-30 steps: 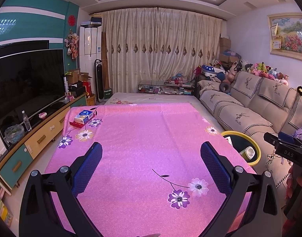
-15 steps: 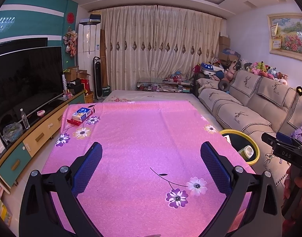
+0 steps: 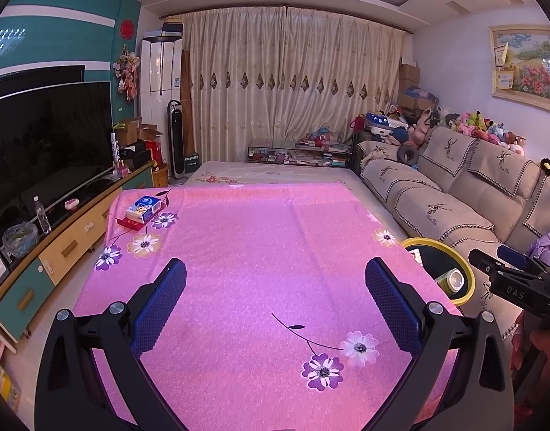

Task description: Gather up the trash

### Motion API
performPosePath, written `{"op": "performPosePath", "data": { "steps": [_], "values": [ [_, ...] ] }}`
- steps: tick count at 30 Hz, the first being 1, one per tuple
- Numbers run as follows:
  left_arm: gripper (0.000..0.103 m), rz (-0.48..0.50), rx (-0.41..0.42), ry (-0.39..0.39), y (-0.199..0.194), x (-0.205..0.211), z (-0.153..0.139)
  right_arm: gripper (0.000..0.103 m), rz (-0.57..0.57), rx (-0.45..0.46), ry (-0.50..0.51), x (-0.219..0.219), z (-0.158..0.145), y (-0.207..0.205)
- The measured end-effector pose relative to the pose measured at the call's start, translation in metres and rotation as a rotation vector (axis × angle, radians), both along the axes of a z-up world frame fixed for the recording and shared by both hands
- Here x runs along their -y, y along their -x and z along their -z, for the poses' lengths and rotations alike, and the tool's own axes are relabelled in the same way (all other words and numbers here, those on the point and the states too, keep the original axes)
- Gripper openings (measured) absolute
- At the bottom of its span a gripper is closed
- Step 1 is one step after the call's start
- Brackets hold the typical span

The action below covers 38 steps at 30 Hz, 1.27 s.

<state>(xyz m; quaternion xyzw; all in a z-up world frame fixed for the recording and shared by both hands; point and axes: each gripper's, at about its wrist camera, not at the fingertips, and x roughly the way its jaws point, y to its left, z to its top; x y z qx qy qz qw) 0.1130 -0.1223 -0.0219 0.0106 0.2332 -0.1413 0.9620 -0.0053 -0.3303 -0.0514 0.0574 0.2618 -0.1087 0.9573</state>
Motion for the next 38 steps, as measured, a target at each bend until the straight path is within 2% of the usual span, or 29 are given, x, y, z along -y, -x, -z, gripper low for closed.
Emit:
{"op": "performPosePath", "data": {
  "steps": [17, 25, 31, 37, 38],
  "values": [
    [0.098, -0.021, -0.046, -0.012, -0.038, -0.006, 0.013, 0.081, -0.018, -0.033, 0.009, -0.011, 0.005, -0.03],
    [0.098, -0.019, -0.016, -0.027, -0.074, -0.011, 0.016, 0.081, -0.041, -0.053, 0.007, -0.016, 0.006, -0.061],
    [0.098, -0.051, -0.054, -0.074, -0.121, -0.02, 0.021, 0.081, -0.096, -0.077, 0.01, -0.025, -0.001, -0.099],
    [0.098, -0.112, -0.169, -0.094, -0.208, -0.039, 0.055, 0.089, -0.168, -0.098, -0.031, -0.041, 0.003, -0.174],
    [0.098, -0.12, -0.181, -0.108, -0.221, -0.039, 0.061, 0.089, -0.168, -0.098, -0.031, -0.041, 0.003, -0.174]
  ]
}}
